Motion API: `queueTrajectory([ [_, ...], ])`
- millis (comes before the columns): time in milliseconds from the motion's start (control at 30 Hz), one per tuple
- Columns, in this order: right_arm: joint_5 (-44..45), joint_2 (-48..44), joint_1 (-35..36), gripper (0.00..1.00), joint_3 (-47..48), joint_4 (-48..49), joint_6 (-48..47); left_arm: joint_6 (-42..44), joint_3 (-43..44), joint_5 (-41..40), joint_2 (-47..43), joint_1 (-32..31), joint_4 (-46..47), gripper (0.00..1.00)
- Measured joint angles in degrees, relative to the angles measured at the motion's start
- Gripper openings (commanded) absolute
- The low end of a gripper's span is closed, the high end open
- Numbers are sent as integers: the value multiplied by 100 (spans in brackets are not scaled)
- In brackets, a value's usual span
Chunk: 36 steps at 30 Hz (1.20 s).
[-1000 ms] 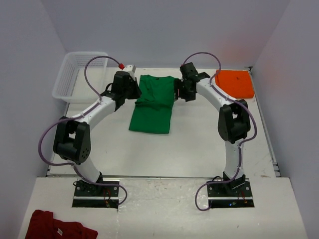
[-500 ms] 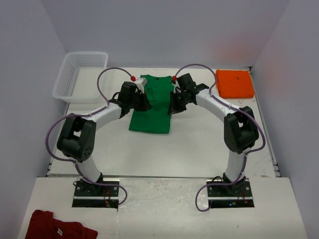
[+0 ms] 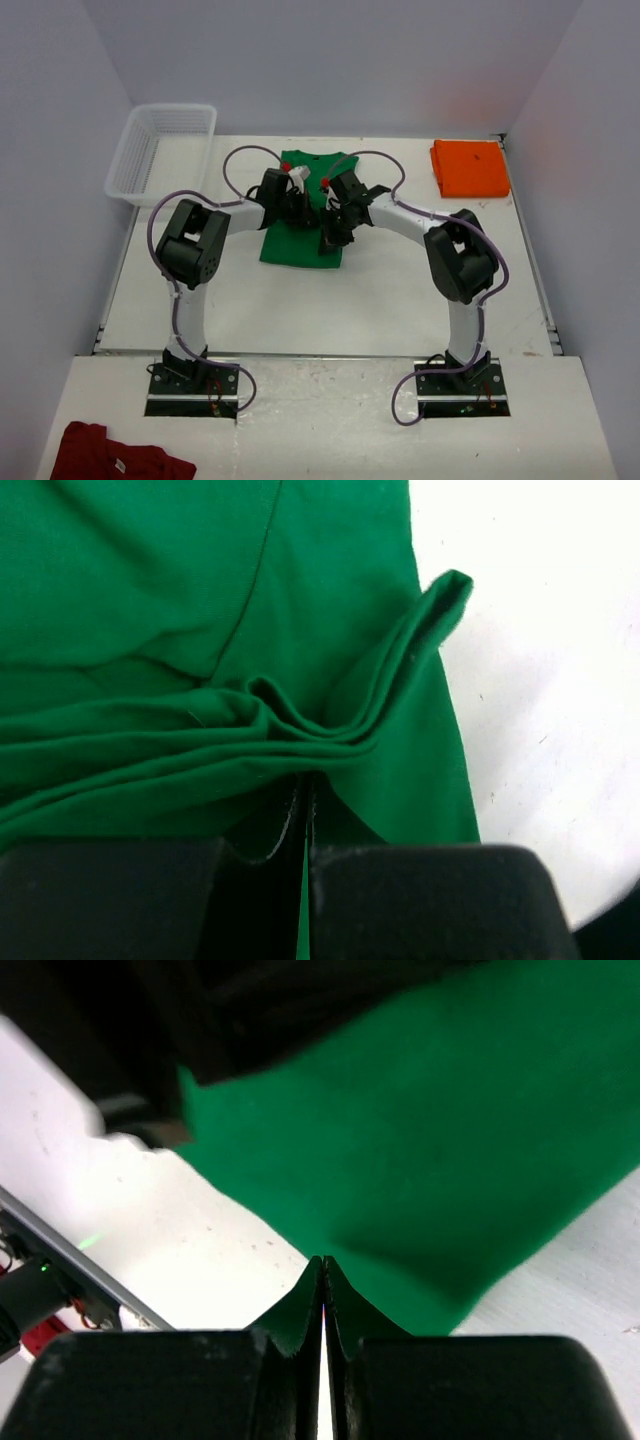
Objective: Fold and stack the t-shirts
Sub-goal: Fold the folded rectangular tshirt in 1/3 of the way
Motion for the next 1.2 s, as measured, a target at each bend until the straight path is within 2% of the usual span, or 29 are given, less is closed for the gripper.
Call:
queueTrajectory([
  [200, 142, -2, -9, 0, -874, 199, 234, -28, 247, 76, 131, 20, 35, 0],
  [467, 129, -96, -17, 0, -1147, 457, 623, -13, 286, 90, 160, 66, 24, 0],
  [767, 380, -623, -22, 0, -1851, 693, 800, 103, 350, -61, 101, 162, -160, 0],
  [1033, 684, -1307, -39, 0, -2531, 684, 697, 96, -175, -254, -1069, 127, -232, 0],
  [1100, 721, -1600, -35, 37, -2734, 688, 684, 94, -280, -326, -1482, 59, -232, 0],
  [1167, 761, -1974, -39, 57, -2909, 656, 664, 76, -356, -459, -1873, -17, -280, 0],
  [1200, 756, -2109, -57, 60, -2935, 654, 673, 74, -387, -538, -2041, -52, -328, 0],
])
